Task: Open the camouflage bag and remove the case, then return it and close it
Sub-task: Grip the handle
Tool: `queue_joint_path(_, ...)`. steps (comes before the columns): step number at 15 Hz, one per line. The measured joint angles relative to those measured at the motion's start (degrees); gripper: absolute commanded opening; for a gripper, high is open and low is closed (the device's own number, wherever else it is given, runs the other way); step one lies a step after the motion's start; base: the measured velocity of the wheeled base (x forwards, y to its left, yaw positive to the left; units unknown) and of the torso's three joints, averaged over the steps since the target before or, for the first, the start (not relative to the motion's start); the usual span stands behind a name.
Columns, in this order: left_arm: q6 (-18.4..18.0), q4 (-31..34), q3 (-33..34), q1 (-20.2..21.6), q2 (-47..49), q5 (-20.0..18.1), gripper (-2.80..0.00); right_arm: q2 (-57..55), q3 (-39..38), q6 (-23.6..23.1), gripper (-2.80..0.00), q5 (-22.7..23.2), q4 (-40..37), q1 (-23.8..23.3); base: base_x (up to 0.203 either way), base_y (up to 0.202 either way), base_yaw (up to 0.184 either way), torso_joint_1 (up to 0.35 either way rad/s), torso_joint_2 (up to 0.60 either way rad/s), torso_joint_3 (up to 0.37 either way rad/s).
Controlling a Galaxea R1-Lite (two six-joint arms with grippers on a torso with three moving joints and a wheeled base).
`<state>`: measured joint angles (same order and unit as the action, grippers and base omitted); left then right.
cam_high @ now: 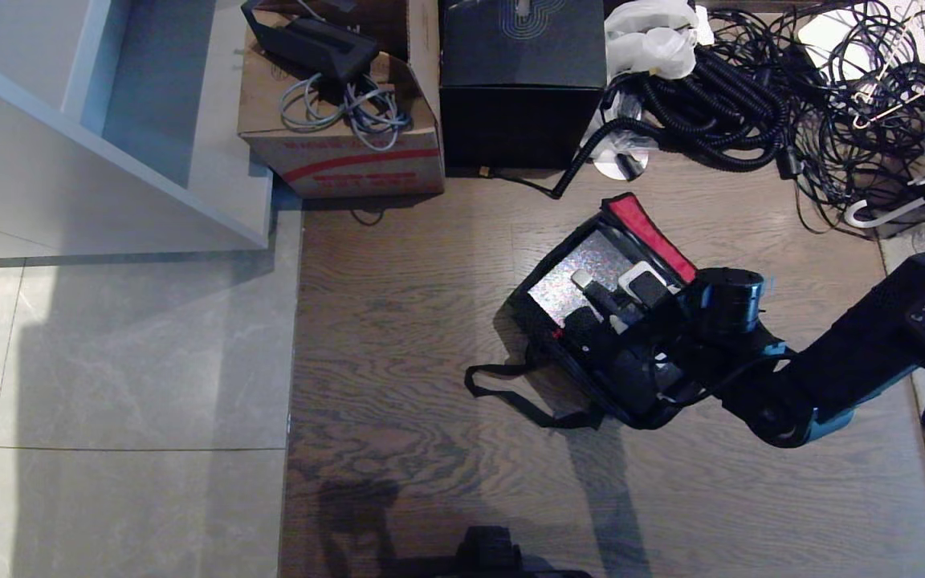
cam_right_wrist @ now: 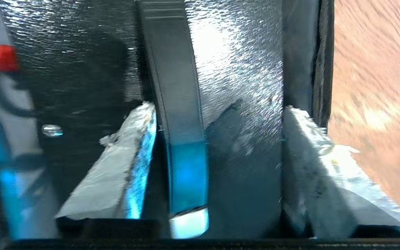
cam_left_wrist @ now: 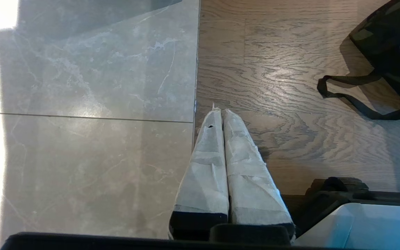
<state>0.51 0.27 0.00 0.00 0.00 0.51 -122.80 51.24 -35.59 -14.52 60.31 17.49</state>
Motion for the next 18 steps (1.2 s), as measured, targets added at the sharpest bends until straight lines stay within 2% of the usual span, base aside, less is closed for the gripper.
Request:
queue_joint_path(2,0.0,0.0,0.0,0.0,0.0,0.0,-2.8,0.0,-0.6,1.5,0.0,-6.9,-0.4,2.7,0.0,0.0,0.0,0.0,0.0,0.0)
queue_joint_path(5,0.0,0.0,0.0,0.0,0.0,0.0,-2.8,1.0,-2.4,2.8,0.0,-20.1,-0.7,8.1,0.0,0.0,0.0,0.0,0.0,0.0)
queue_joint_path(8,0.0,0.0,0.0,0.0,0.0,0.0,-2.8,1.0,-2.8,4.8,0.0,-27.3,-0.6,11.6,0.0,0.0,0.0,0.0,0.0,0.0)
queue_joint_path(12,0.0,0.0,0.0,0.0,0.0,0.0,-2.8,-0.2,-2.1,5.0,0.0,-27.8,-0.4,12.1,0.0,0.0,0.0,0.0,0.0,0.0)
queue_joint_path(18,0.0,0.0,0.0,0.0,0.0,0.0,-2.8,-2.3,2.2,2.5,0.0,-27.7,-0.3,8.3,0.0,0.0,0.0,0.0,0.0,0.0)
